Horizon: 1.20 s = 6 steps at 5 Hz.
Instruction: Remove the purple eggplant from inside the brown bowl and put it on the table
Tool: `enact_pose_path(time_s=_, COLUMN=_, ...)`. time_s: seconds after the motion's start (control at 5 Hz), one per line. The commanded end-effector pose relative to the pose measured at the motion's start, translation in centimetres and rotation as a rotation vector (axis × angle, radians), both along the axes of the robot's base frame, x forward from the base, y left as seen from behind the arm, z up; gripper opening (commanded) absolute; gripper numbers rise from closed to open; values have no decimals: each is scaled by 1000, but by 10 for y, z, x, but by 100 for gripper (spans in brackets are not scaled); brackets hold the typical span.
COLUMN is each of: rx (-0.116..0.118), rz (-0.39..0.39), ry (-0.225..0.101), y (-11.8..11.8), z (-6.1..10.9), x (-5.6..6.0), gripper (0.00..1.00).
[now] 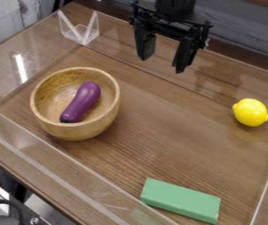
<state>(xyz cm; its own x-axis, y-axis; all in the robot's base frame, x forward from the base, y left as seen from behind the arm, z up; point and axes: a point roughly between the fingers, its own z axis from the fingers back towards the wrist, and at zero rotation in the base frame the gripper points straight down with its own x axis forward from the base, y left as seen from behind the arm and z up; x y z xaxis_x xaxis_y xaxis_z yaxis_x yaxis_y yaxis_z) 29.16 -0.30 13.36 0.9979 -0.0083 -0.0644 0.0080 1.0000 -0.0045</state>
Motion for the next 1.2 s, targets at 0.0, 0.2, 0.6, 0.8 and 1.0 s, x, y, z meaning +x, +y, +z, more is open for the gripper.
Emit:
enact_pose_path(time_s=0.0, rx=0, rz=1, ry=24, y=3, z=-8, x=-3, gripper=100)
enact_pose_path(time_s=0.2, rx=6, rz=19, ry=33, y=21, z=-15, x=-14, gripper=100)
enact_pose_path(time_s=0.6, rx=15, rz=30, ry=1, y=76, z=-10, x=-40, gripper=100)
enact_pose_path(time_s=0.8, rx=24, rz=42, ry=-2, y=93, z=-14, x=-47, gripper=100)
enact_pose_path(time_s=1.0, rx=31, rz=49, ry=-1, y=102, z=-23, x=-50, gripper=100)
